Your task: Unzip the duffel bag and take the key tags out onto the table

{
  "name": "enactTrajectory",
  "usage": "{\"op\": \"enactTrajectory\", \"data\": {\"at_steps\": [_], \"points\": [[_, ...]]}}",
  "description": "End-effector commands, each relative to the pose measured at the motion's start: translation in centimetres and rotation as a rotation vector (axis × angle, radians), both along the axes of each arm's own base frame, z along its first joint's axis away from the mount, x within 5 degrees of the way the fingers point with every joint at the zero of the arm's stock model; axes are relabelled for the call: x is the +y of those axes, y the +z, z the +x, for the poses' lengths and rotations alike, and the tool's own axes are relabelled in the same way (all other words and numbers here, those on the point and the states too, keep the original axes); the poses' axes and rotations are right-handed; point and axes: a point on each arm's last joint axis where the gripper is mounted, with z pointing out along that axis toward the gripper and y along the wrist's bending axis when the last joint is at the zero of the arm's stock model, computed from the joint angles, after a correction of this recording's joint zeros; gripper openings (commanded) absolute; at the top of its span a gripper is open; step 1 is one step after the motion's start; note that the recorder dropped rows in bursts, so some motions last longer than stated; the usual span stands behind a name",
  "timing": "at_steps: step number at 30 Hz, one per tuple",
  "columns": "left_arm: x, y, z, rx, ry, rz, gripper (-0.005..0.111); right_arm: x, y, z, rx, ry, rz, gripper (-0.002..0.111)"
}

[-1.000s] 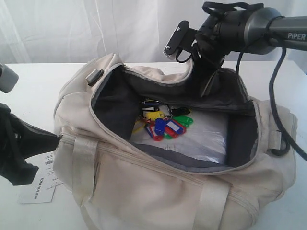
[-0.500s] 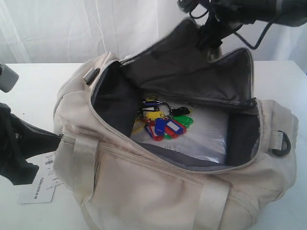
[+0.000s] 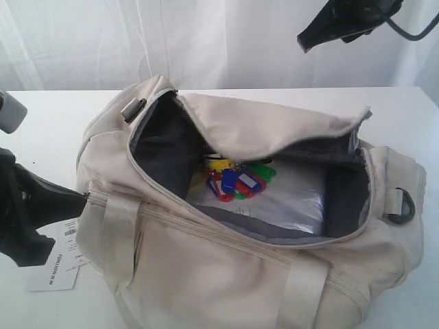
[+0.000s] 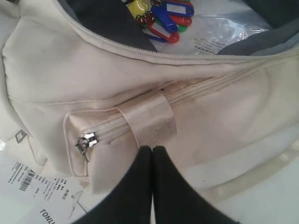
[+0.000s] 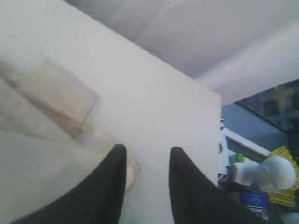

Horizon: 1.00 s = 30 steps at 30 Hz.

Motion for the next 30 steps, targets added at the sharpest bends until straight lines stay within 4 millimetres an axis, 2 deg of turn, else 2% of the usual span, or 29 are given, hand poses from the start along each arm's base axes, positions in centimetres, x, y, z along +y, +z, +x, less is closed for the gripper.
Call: {"op": "enactTrajectory", "data": {"at_steps": [1,7,10,16,22,30], "points": [[-0.1,0.1,-0.3,0.015,-0.013,-0.011,0.000,0.7,-0.5,-0.8,0.124,0.093,0.075,0.028],[-0.1,0.1,-0.3,0.021,-0.010,-0.024,0.000,2.3,-1.3,-3.3,0.398,0.316,0.141,0.000],[-0.1,0.1,-0.3,0.021,-0.010,-0.024,0.000,2.6,-1.8,-4.8,0.561,0.382,0.153,0.000],[-0.2,0.1,-0.3,0.023,-0.014,-0.022,0.000,2.9,-2.9,-5.6,0.627,0.413,0.195,0.000],[-0.2,0.1,-0.3,0.023,-0.014,-0.022,0.000,3.0,-5.9,-6.5,0.745,0.402,0.202,0.000],[-0.2,0.1,-0.4,0.027,-0.018,-0.025,0.000,1.7,-9.4,-8.4,0.856,0.370,0.110,0.000]]}}
